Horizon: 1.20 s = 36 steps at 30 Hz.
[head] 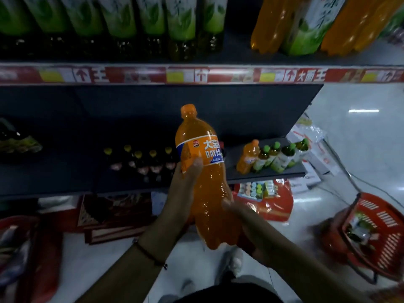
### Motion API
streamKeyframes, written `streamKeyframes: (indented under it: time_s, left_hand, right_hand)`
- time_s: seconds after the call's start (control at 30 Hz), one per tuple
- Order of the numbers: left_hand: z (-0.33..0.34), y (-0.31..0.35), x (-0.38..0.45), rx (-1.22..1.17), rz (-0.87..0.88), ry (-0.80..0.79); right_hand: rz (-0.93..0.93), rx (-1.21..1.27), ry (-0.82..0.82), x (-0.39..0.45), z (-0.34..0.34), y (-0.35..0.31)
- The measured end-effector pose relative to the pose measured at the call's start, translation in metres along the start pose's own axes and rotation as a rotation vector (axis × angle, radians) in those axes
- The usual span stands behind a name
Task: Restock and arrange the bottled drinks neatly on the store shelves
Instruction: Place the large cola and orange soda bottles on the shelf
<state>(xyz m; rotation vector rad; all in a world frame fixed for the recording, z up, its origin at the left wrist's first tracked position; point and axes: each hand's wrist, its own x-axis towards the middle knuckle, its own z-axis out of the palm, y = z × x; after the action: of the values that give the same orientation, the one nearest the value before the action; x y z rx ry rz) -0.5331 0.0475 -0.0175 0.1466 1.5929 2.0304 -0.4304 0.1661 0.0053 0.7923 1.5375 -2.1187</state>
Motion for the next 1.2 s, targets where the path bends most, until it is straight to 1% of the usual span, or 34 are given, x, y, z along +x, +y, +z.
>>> streamKeyframes:
  time_s: [0.03, 0.07, 0.13, 0.2, 0.3, 0.43, 0.53, 0.63, 0.7, 0.9, 1.1, 1.2]
  left_hand:
    - [-0.003, -0.001, -0.004, 0.012, -0.01, 0.004]
    - [-0.011, -0.006, -0.006, 0.001, -0.011, 0.003]
    - [-0.027, -0.013, -0.014, -0.058, -0.048, 0.034]
    - [-0.039, -0.026, -0.016, -0.124, -0.136, 0.11]
    - [-0.049, -0.043, -0.024, -0.254, -0.267, 0.158]
    - [-0.057, -0.067, -0.033, -0.38, -0.38, 0.203]
    - [-0.063, -0.083, -0.038, -0.414, -0.409, 0.213]
    - [-0.067, -0.095, -0.043, -0.366, -0.371, 0.233]
    - [-0.069, -0.102, -0.043, -0.295, -0.354, 0.226]
    - [-0.062, -0.11, -0.032, -0.064, -0.322, 0.112]
    - [-0.025, -0.115, -0.008, 0.122, -0.333, 0.075]
    - [0.002, -0.12, 0.007, 0.168, -0.36, 0.09]
  right_hand:
    - [-0.009, -0.057, -0.011, 0.003, 0.002, 0.005]
    - [0.006, -0.115, 0.011, 0.006, 0.003, 0.013]
    - [-0.023, -0.241, 0.044, 0.01, 0.013, 0.029]
    - [-0.041, -0.351, 0.078, 0.014, 0.013, 0.044]
    - [-0.045, -0.505, 0.142, 0.015, 0.019, 0.06]
    - [0.014, -0.632, 0.155, 0.018, 0.017, 0.075]
    - [0.107, -0.654, 0.127, 0.023, 0.012, 0.085]
    - [0.142, -0.654, 0.082, 0.031, 0.01, 0.096]
    - [0.143, -0.626, 0.067, 0.034, 0.007, 0.102]
    - [0.127, -0.582, 0.058, 0.043, -0.015, 0.108]
    - [0.086, -0.506, 0.091, 0.046, -0.064, 0.109]
    - [0.069, -0.506, 0.096, 0.047, -0.096, 0.109]
